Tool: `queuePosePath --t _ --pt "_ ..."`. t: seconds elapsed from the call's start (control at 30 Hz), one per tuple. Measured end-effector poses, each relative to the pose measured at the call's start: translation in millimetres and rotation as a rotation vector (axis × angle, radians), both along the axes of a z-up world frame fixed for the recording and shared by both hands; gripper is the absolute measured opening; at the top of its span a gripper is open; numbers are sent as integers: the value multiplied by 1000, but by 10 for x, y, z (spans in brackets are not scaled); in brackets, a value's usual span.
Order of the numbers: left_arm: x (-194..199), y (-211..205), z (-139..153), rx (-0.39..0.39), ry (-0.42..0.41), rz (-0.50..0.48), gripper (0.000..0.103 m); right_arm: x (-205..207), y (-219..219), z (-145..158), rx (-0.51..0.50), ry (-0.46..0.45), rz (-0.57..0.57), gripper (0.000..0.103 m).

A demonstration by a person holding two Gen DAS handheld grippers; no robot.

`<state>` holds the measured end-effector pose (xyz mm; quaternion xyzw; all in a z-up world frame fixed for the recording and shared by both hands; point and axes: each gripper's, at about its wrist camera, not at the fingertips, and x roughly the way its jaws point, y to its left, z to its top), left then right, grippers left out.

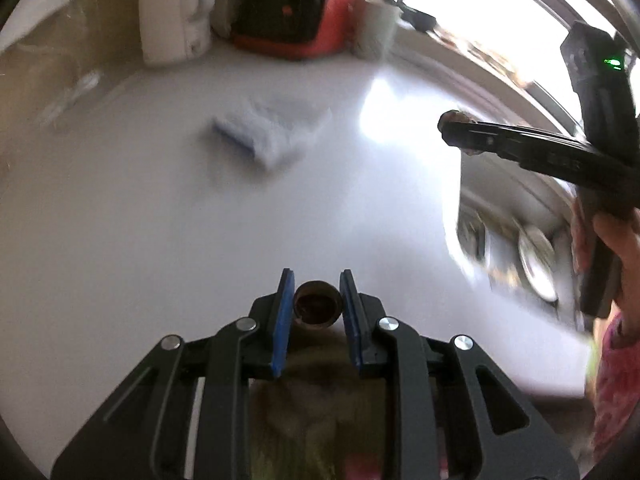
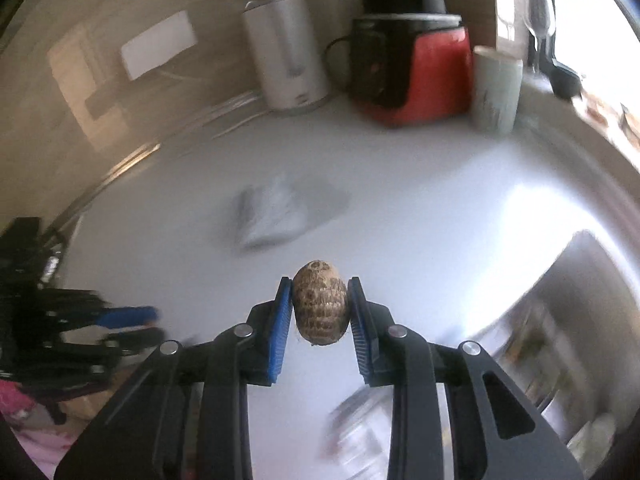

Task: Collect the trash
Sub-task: 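Drop the nut shell and striped nut into the green basket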

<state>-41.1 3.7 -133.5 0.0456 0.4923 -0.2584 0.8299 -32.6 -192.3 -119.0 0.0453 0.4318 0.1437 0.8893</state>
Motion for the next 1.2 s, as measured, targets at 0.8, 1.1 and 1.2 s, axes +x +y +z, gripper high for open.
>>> queuePosePath --t 0.8,1.1,1.2 --pt "-915 825 -264 -12 -2 -78 90 -1716 1213 -835 2 186 -147 29" --pt "-642 1183 -16 0 -68 92 93 -1433 1493 -1131 -88 285 -50 81" --pt "-558 1235 25 3 -77 130 93 -1313 1416 -843 -87 214 -54 94"
